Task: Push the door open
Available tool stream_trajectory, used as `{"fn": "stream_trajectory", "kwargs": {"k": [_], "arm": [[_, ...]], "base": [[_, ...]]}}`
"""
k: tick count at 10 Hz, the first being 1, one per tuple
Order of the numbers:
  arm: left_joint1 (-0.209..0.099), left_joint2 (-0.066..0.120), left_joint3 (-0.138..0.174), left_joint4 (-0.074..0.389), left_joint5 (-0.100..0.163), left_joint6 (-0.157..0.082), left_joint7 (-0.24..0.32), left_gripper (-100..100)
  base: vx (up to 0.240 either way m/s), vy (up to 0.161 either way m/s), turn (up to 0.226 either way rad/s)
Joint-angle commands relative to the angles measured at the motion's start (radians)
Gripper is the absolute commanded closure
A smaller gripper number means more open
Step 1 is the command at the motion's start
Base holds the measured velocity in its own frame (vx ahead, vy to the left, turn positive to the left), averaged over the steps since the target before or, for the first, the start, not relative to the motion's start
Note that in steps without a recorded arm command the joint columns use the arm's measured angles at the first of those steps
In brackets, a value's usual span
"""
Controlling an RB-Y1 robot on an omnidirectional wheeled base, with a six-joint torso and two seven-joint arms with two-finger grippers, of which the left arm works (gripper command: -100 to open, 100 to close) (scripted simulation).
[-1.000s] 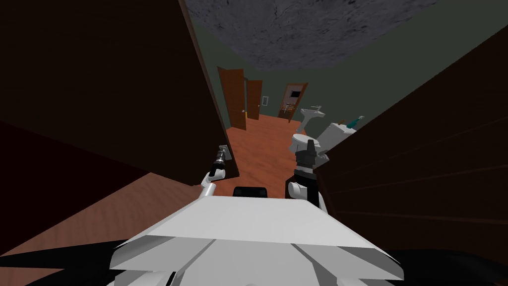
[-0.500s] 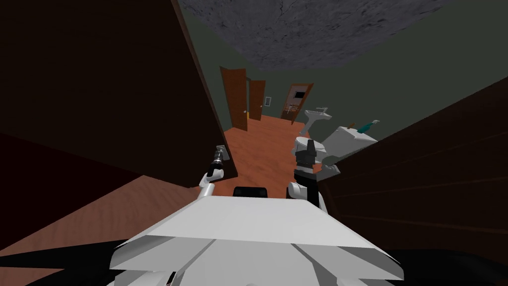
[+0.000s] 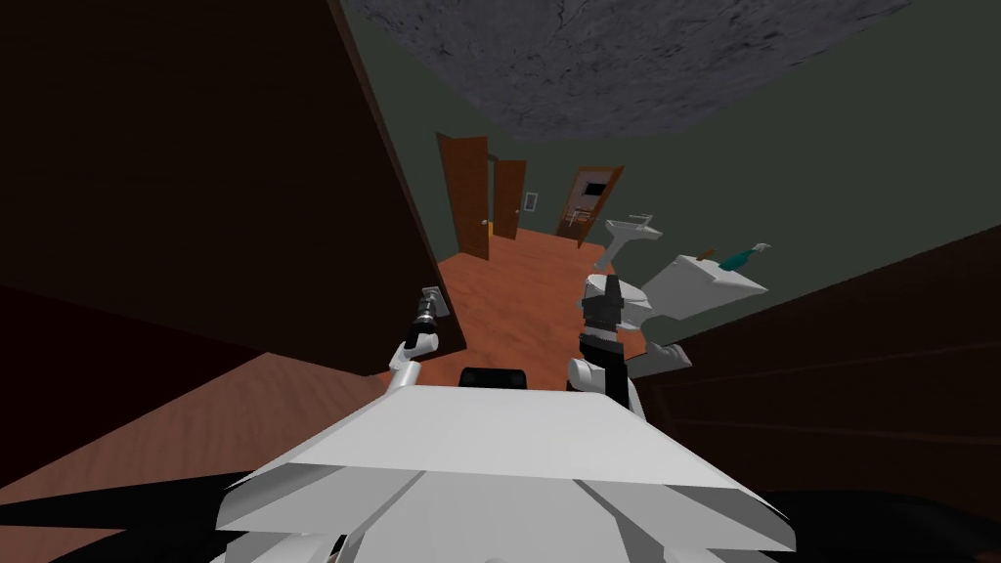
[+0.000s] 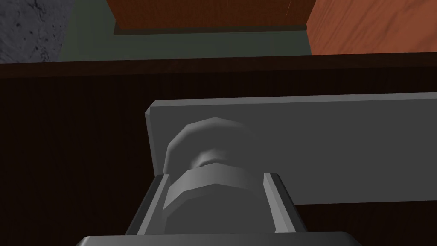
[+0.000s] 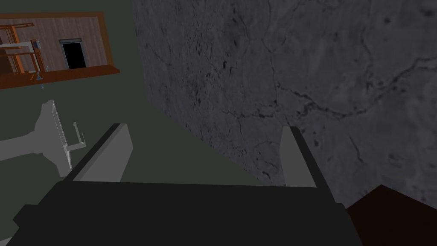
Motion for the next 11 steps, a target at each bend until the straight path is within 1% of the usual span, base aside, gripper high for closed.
{"fn": "stream_trajectory", "kwargs": {"k": [1, 4, 7, 10, 11], "arm": [[0.000, 0.001, 0.021, -0.016, 0.002, 0.001, -0.006, 100], [0.007, -0.002, 0.062, -0.024, 0.010, 0.001, -0.015, 100], [0.015, -0.013, 0.100, -0.031, 0.017, 0.001, -0.023, 100], [0.019, -0.025, 0.123, -0.035, 0.021, 0.001, -0.028, 100], [0.025, -0.023, 0.119, -0.032, 0.020, 0.004, -0.027, 100]], "base": [[0.189, -0.013, 0.040], [0.209, -0.049, 0.056], [0.197, -0.059, 0.068], [0.176, -0.035, 0.049], [0.078, 0.005, 0.020]]}}
